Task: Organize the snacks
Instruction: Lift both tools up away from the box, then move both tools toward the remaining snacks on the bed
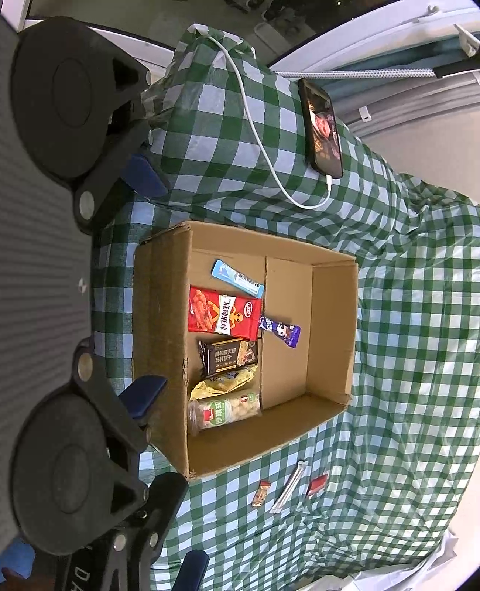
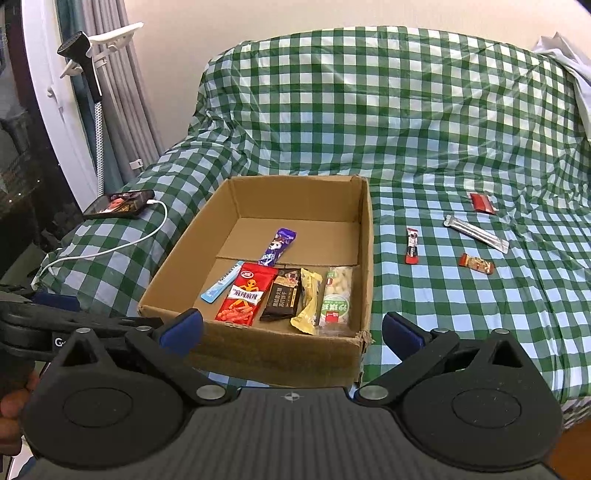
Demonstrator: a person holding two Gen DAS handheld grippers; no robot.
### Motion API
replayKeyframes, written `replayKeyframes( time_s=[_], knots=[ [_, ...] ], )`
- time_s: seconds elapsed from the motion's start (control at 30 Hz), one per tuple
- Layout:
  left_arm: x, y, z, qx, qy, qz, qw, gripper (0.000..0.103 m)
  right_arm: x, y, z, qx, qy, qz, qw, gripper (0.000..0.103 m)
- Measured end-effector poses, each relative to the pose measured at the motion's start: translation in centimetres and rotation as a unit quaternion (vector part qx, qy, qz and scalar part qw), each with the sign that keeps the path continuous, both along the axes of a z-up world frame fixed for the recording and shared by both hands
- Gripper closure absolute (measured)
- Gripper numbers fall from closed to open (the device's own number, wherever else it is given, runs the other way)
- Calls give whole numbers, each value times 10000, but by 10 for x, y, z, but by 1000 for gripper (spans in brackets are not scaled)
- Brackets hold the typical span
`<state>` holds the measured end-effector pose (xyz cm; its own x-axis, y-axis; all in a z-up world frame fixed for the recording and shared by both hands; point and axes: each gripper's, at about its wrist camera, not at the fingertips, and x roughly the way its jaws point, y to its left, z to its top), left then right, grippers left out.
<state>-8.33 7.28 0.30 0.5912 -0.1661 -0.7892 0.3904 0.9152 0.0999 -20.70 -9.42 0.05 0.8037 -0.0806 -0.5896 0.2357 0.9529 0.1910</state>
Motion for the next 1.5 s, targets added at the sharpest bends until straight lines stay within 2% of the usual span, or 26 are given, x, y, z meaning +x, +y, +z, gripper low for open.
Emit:
replayKeyframes(
  time_s=[1.0,1.27,1.5],
  knots=[
    [10,-7,-6,93,81,-63,9999,0,6,-6,-10,136,92,-91,9998,1],
    [17,-39,3,296,-15,-292,9991,0,4,-31,-11,206,-111,-359,9991,1],
    [34,-102,16,325,-46,-657,9973,0,-2,-95,-23,276,-216,-1087,9935,1]
  ],
)
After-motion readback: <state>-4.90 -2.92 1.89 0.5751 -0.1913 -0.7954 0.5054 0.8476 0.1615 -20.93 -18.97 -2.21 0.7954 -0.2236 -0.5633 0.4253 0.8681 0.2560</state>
